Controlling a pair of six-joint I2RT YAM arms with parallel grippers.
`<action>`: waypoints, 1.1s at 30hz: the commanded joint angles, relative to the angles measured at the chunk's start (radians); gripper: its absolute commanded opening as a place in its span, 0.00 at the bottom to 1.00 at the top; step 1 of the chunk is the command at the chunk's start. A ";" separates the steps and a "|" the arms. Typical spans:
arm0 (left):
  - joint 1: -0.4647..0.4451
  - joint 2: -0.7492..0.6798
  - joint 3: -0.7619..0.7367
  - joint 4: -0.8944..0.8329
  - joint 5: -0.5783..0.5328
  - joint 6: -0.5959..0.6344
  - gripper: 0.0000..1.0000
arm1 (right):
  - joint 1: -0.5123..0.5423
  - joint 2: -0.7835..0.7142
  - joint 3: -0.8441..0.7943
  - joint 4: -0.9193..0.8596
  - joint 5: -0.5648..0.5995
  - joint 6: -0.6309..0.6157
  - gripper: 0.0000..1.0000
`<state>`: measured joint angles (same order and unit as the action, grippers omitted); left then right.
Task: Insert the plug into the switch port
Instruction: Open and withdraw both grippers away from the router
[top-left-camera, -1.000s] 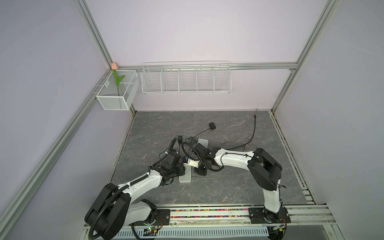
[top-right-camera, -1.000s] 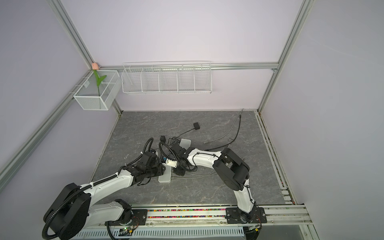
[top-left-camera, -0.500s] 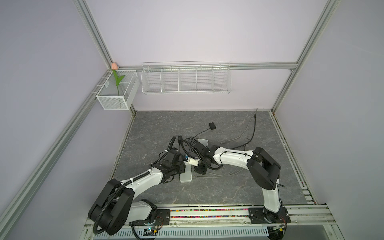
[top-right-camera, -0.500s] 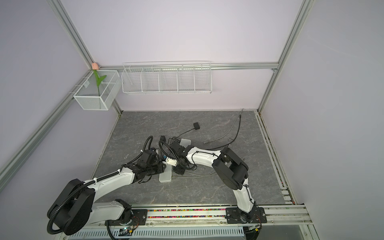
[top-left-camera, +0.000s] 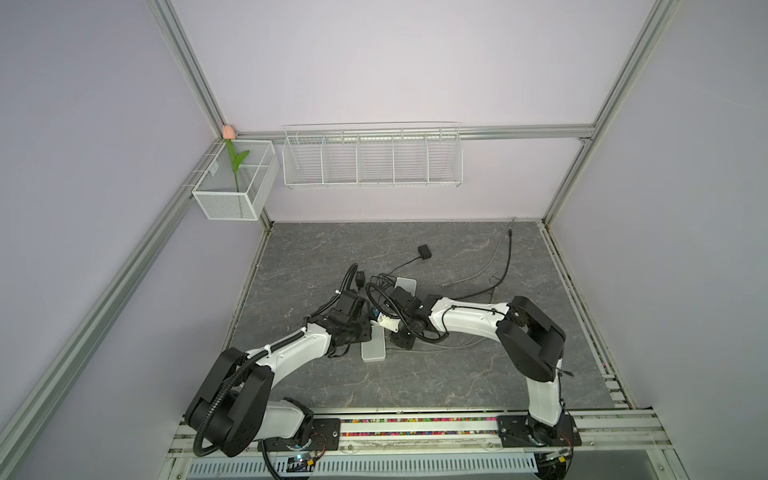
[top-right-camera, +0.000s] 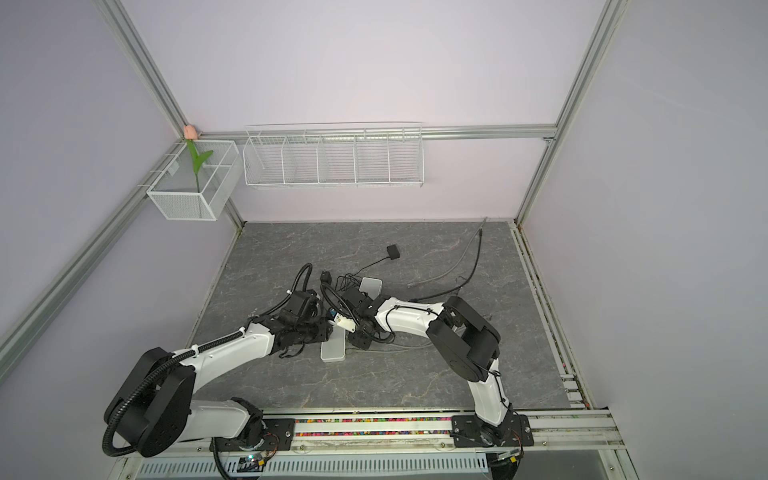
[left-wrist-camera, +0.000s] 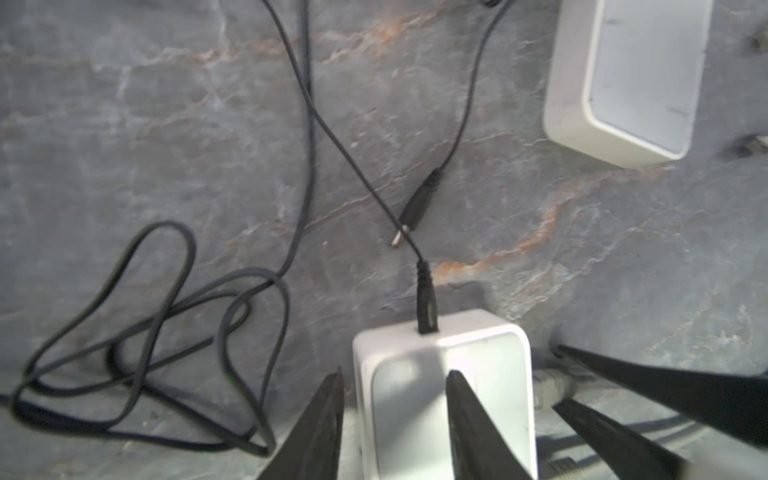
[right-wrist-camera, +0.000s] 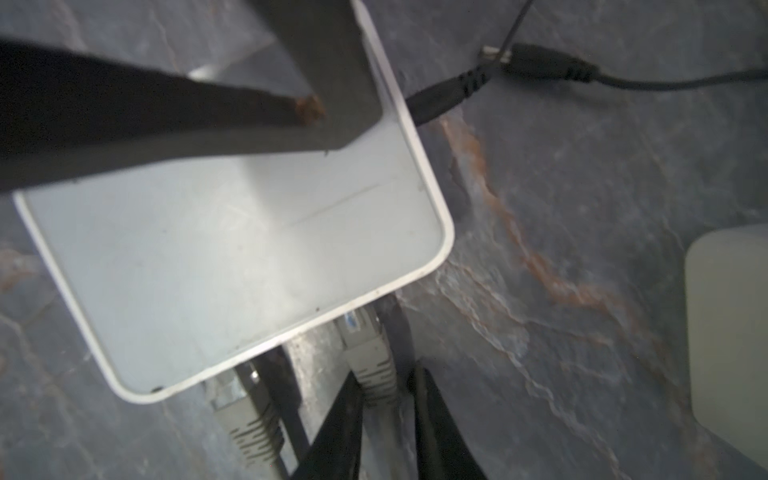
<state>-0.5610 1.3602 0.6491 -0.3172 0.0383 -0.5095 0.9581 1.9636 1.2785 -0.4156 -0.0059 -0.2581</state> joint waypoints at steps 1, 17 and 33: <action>0.001 -0.002 0.104 -0.038 0.002 0.046 0.41 | 0.012 -0.096 -0.066 0.018 0.073 0.038 0.31; -0.322 -0.103 0.060 0.015 -0.126 -0.253 0.46 | -0.174 -0.590 -0.288 0.066 0.258 0.418 0.73; -0.389 0.165 0.082 0.078 -0.152 -0.365 0.46 | -0.249 -0.694 -0.386 0.051 0.225 0.500 0.74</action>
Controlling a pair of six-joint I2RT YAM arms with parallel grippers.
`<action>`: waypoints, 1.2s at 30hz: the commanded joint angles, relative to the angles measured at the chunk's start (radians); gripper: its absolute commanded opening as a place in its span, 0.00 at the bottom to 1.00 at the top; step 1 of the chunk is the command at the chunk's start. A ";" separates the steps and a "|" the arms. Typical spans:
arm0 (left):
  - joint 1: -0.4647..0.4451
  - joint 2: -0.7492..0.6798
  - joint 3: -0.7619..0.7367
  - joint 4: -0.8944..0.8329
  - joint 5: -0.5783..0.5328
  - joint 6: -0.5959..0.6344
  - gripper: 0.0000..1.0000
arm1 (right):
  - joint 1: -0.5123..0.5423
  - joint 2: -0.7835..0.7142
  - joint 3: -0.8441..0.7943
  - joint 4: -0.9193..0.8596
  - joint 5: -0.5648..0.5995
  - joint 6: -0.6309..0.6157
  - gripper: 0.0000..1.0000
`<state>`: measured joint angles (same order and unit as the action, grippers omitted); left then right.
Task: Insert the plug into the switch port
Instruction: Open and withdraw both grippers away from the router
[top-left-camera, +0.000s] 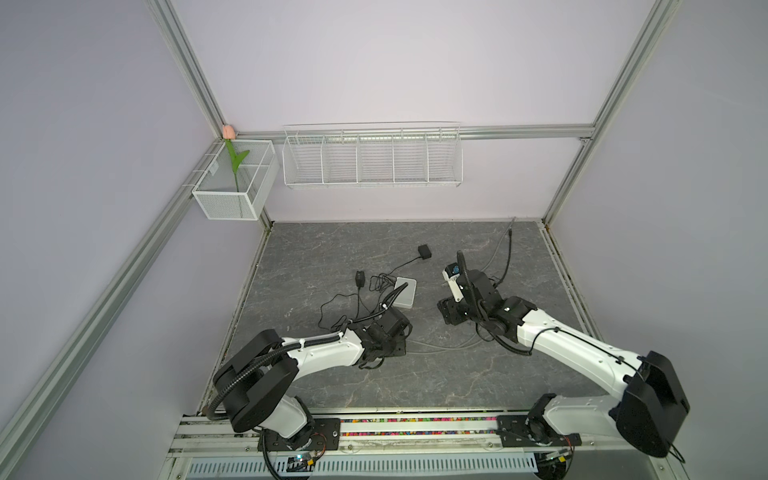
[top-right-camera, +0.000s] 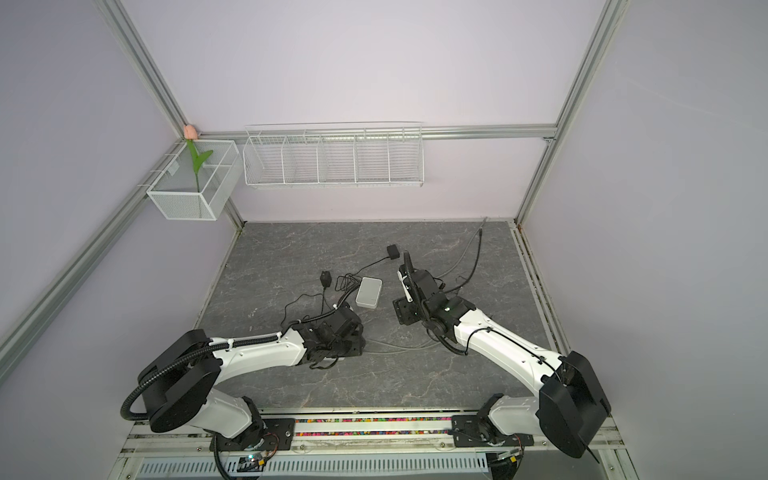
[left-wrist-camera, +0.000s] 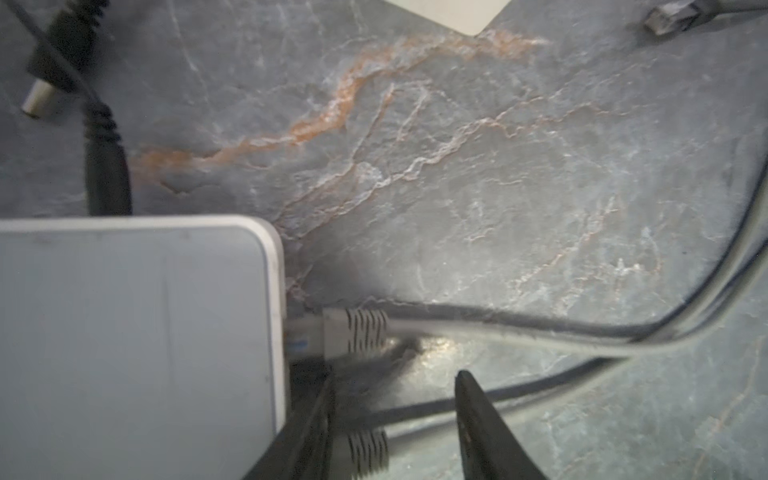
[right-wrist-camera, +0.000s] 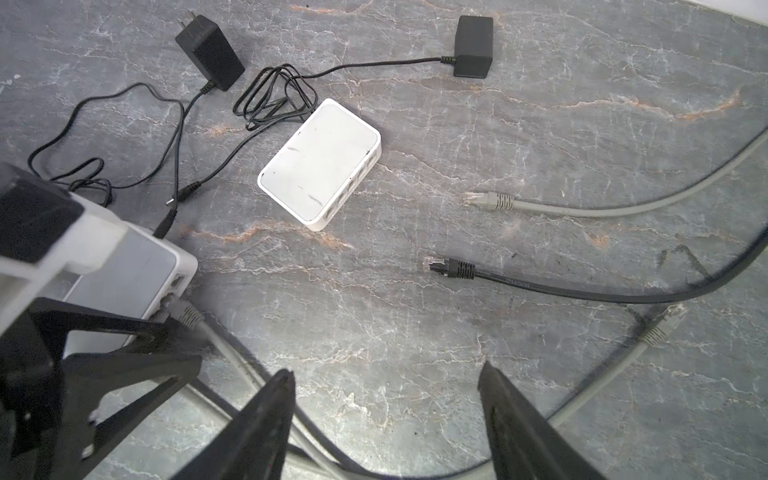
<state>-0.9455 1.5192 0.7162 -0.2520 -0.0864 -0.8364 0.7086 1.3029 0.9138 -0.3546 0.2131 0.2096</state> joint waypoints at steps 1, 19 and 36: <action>-0.004 0.003 0.012 0.008 -0.035 -0.040 0.46 | 0.001 -0.038 -0.024 -0.012 0.010 0.033 0.74; 0.339 -0.394 -0.166 -0.174 -0.089 0.057 0.48 | 0.002 -0.098 -0.063 -0.032 0.030 0.031 0.74; 0.306 -0.161 0.124 -0.152 -0.042 0.266 0.52 | 0.001 -0.136 -0.047 -0.047 -0.024 0.039 0.74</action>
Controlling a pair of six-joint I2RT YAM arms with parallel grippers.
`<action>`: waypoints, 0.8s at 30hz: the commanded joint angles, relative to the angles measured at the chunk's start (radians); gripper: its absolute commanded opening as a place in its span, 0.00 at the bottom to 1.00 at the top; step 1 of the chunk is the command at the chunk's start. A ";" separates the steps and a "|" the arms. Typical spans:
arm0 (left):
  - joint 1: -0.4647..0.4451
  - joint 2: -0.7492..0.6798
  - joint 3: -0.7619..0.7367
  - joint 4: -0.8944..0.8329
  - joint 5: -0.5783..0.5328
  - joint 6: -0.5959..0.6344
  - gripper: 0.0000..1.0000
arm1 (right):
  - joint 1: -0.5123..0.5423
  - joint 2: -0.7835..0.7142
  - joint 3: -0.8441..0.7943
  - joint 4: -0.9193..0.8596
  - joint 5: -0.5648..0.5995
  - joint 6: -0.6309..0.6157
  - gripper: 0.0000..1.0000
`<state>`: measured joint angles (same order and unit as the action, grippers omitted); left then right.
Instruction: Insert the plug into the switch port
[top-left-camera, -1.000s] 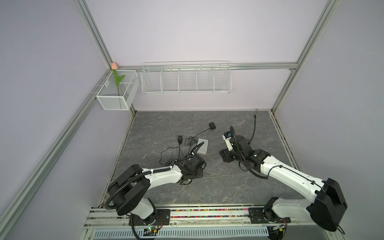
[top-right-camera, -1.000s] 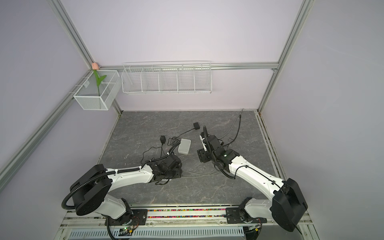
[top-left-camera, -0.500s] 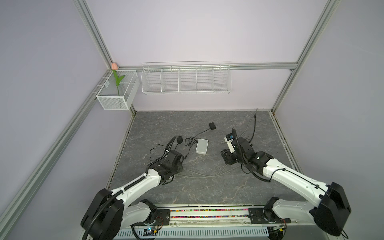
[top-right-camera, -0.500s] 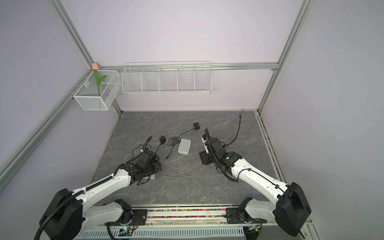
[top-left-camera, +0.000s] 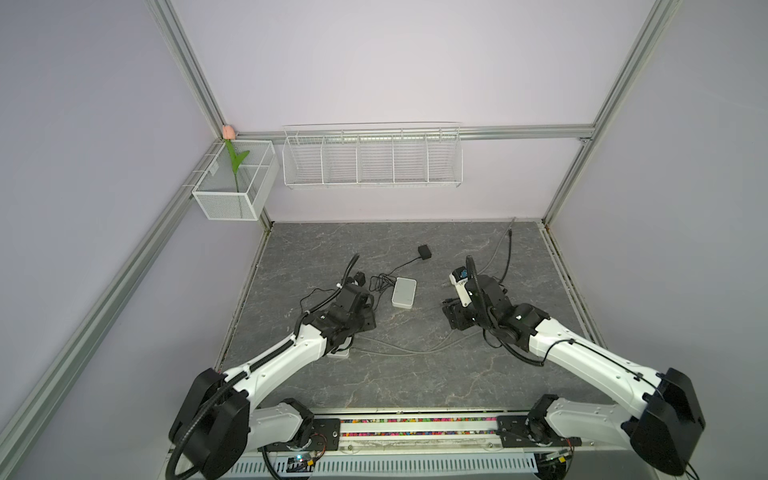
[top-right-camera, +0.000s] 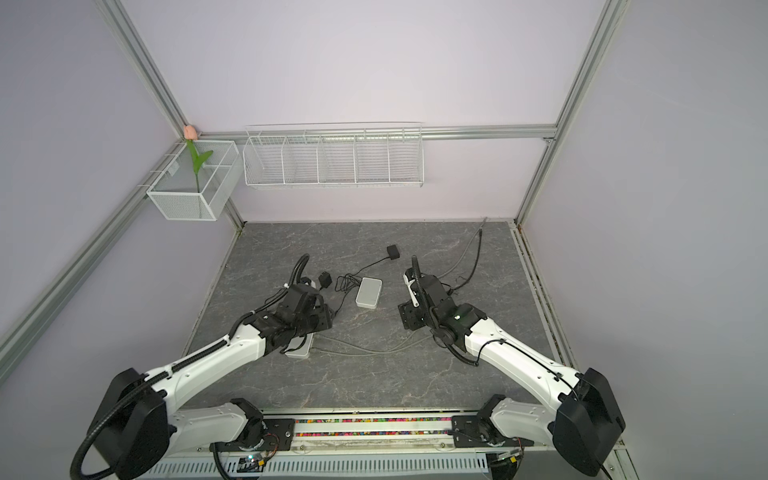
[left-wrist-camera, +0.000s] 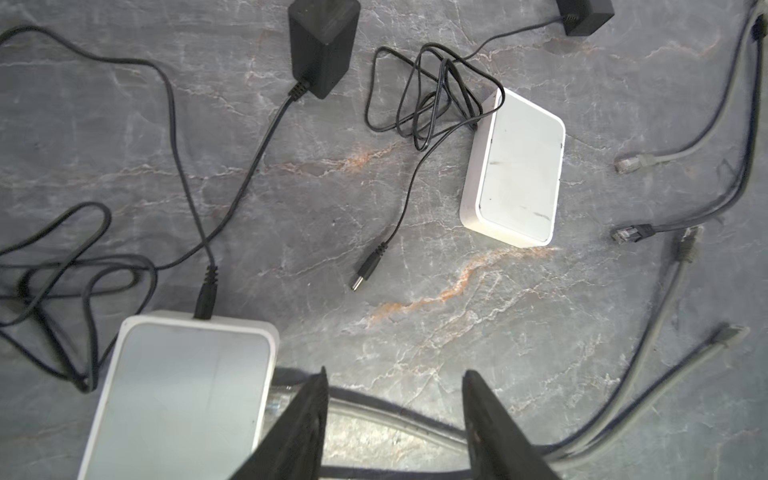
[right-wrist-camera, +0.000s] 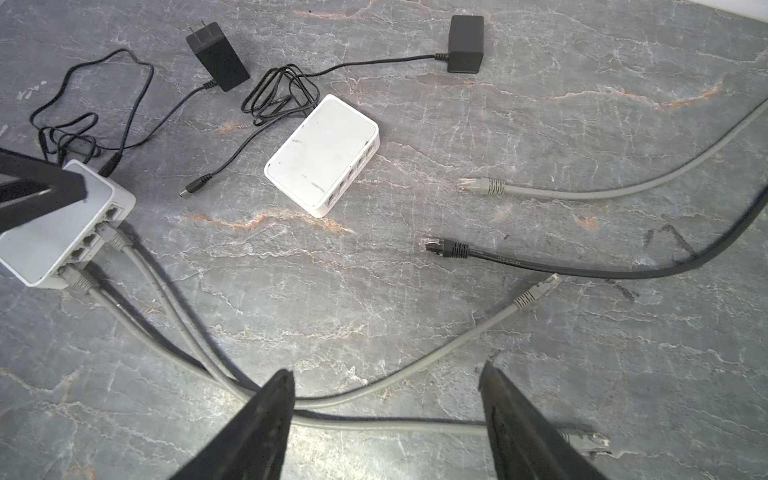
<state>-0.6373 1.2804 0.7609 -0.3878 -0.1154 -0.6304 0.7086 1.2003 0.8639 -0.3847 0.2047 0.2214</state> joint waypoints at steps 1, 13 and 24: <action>-0.001 0.114 0.110 -0.032 -0.025 0.061 0.52 | 0.002 -0.041 0.001 -0.022 -0.014 0.027 0.74; 0.029 0.529 0.464 -0.184 -0.082 0.153 0.50 | 0.002 -0.145 -0.048 -0.060 0.015 0.008 0.75; 0.051 0.674 0.583 -0.210 -0.032 0.184 0.41 | 0.002 -0.169 -0.060 -0.056 0.021 -0.008 0.75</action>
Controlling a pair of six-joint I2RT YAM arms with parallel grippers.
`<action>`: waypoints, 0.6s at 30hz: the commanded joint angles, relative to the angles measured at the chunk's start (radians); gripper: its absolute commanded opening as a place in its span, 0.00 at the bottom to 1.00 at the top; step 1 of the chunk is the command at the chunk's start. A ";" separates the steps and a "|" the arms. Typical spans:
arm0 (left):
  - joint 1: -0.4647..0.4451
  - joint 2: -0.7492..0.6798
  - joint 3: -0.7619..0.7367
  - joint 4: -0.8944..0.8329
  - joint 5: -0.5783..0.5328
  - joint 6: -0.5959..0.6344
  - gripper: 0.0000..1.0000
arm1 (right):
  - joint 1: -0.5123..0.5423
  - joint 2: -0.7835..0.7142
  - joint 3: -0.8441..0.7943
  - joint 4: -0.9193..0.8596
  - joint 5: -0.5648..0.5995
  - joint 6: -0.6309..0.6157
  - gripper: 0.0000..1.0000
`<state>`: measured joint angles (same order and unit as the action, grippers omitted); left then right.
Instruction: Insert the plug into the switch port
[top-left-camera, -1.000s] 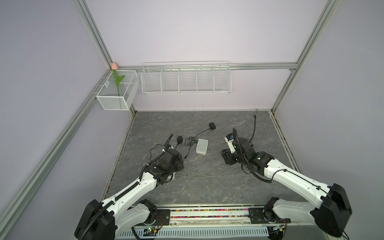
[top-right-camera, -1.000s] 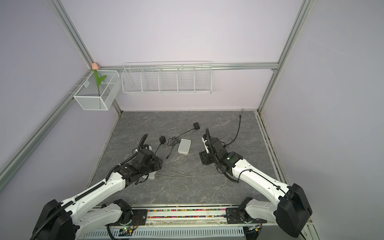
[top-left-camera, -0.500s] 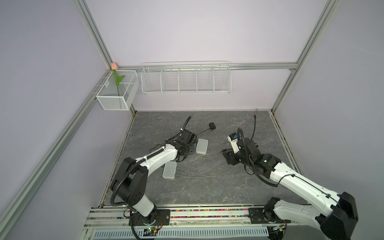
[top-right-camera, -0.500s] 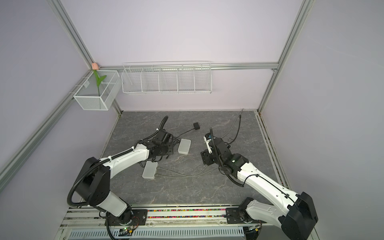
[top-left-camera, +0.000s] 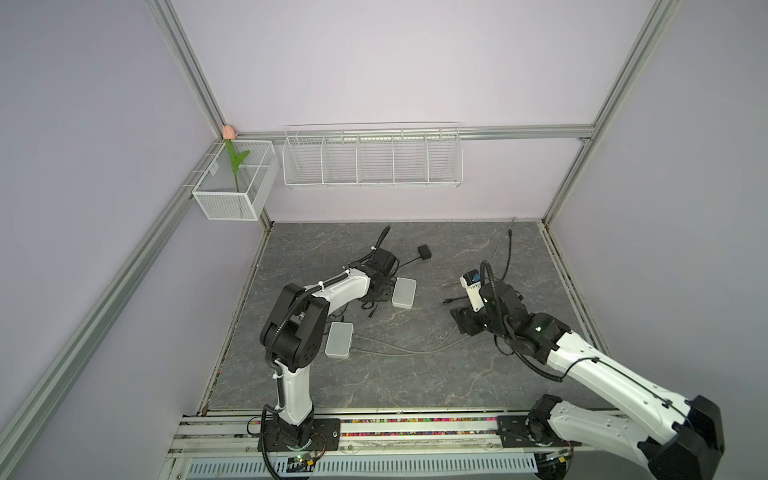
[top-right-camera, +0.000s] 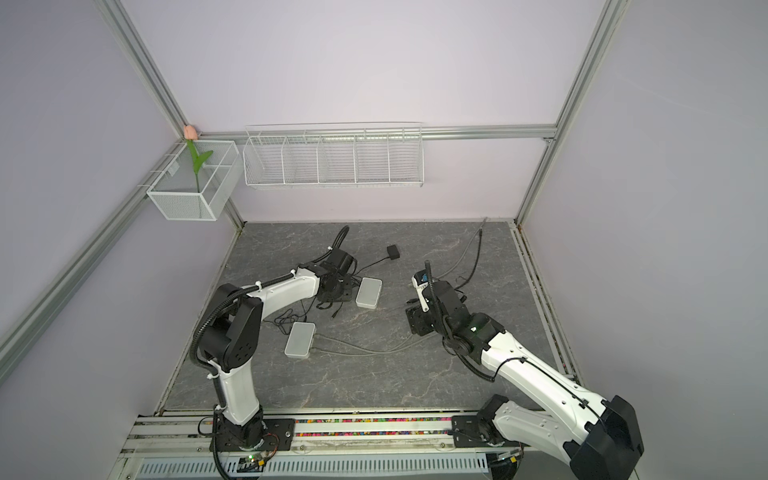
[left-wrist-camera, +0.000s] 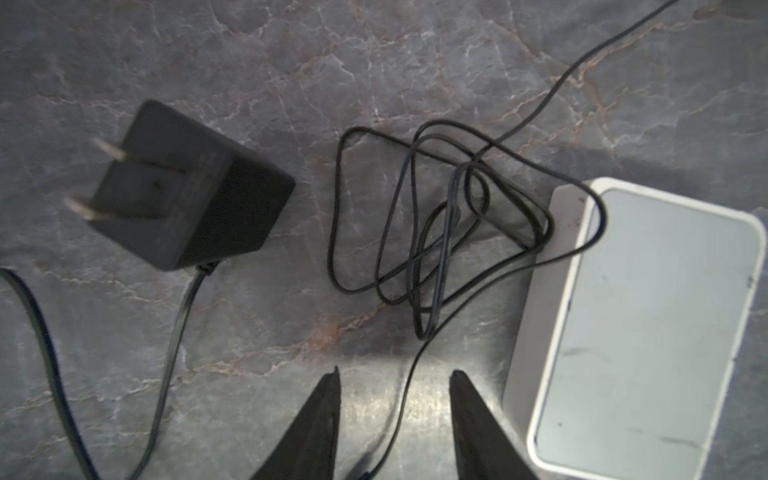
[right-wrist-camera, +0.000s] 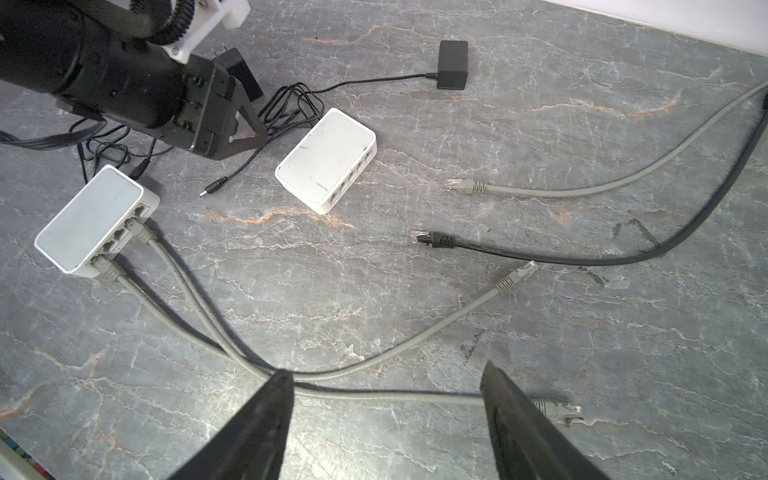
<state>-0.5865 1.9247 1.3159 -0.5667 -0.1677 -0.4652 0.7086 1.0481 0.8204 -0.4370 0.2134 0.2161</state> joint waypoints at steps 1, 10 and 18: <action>0.002 0.035 0.028 -0.027 0.023 0.019 0.40 | 0.002 -0.017 -0.016 -0.002 0.014 -0.002 0.75; 0.001 0.092 0.035 -0.031 0.009 0.028 0.26 | 0.002 -0.037 -0.033 0.005 0.007 0.008 0.75; -0.006 0.011 -0.027 -0.007 0.017 0.023 0.00 | 0.001 -0.057 -0.038 -0.003 0.008 0.004 0.76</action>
<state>-0.5865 1.9797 1.3228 -0.5579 -0.1570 -0.4400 0.7086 1.0145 0.7944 -0.4366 0.2134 0.2165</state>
